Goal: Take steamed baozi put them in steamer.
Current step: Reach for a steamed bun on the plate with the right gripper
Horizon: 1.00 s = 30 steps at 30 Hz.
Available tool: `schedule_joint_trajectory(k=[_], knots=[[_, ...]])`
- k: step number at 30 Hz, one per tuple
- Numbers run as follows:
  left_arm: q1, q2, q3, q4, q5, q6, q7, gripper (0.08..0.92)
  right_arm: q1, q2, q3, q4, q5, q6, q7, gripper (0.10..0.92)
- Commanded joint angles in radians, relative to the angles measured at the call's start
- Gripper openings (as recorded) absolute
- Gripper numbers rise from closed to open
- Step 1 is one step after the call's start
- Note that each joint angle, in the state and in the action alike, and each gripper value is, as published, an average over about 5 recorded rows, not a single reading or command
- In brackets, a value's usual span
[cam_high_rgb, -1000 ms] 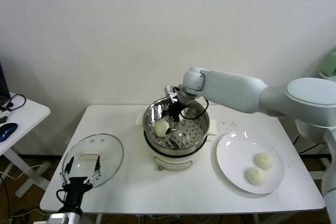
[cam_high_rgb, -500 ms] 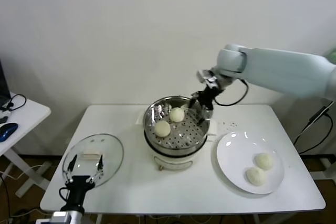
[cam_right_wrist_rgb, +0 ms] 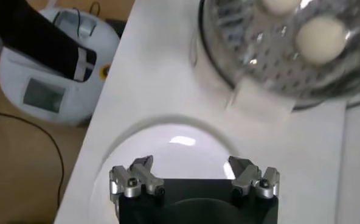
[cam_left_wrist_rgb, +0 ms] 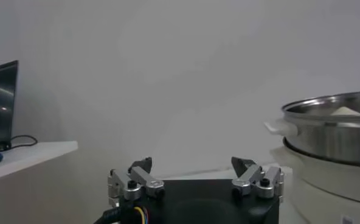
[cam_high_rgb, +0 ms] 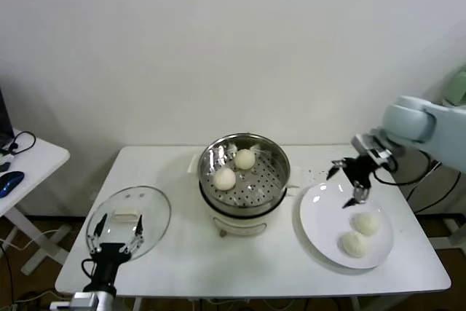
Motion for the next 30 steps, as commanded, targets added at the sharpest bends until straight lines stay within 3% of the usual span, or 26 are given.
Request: schedule_joint_trajectory(k=[1, 30], knots=[[0.002, -0.003, -0.003, 0.002, 0.009, 0.002, -0.001, 0.823, -0.445, -0.162, 0.330, 0.007, -0.242, 0.025, 0.008, 0.823], [-0.001, -0.013, -0.010, 0.035, 0.011, -0.002, 0.001, 0.823, -0.652, 0.024, 0.456, -0.195, -0.330, 0.024, 0.027, 0.823]])
